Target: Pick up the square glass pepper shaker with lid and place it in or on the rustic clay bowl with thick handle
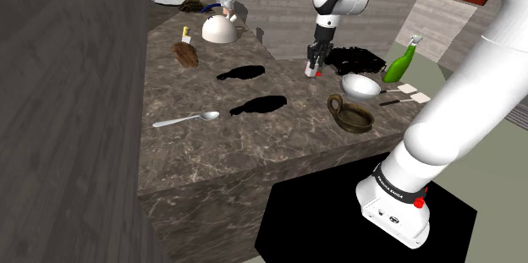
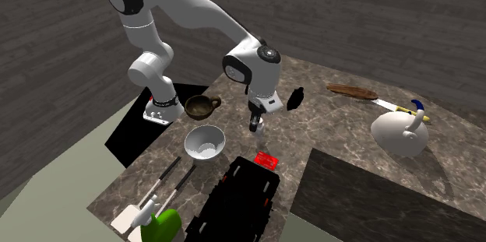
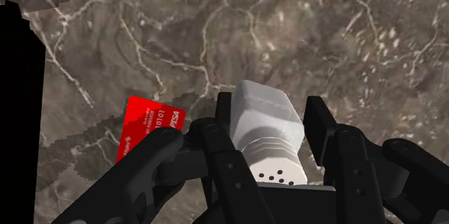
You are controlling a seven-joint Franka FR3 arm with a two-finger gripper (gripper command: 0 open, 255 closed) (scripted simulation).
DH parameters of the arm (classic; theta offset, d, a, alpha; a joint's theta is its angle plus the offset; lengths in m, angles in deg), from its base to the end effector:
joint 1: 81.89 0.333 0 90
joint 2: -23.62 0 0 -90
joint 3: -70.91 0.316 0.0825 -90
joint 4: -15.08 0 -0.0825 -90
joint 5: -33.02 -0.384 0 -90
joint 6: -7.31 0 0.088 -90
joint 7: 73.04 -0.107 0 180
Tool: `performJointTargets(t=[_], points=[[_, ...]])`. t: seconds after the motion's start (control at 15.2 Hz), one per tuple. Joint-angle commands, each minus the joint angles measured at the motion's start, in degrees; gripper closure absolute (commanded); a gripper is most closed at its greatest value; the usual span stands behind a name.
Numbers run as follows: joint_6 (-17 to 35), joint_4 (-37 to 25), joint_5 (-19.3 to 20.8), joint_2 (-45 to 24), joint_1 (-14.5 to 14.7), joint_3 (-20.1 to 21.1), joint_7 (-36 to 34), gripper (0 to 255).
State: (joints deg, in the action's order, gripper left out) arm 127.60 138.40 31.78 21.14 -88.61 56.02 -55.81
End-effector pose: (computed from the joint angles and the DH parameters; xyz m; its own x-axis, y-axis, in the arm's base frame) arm 0.4962 -0.1948 0.3732 0.9923 -0.0866 -0.0884 -0.0899 -0.9954 -0.0342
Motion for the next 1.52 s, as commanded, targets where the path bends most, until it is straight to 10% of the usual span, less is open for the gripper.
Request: performJointTargets(t=[0.0,1.45], points=[[-1.41,-0.67,0.23,0.74,0.03,0.0,-0.19,255],[-17.92,-12.27,1.61,5.82,0.23,0.25,-1.34,255]])
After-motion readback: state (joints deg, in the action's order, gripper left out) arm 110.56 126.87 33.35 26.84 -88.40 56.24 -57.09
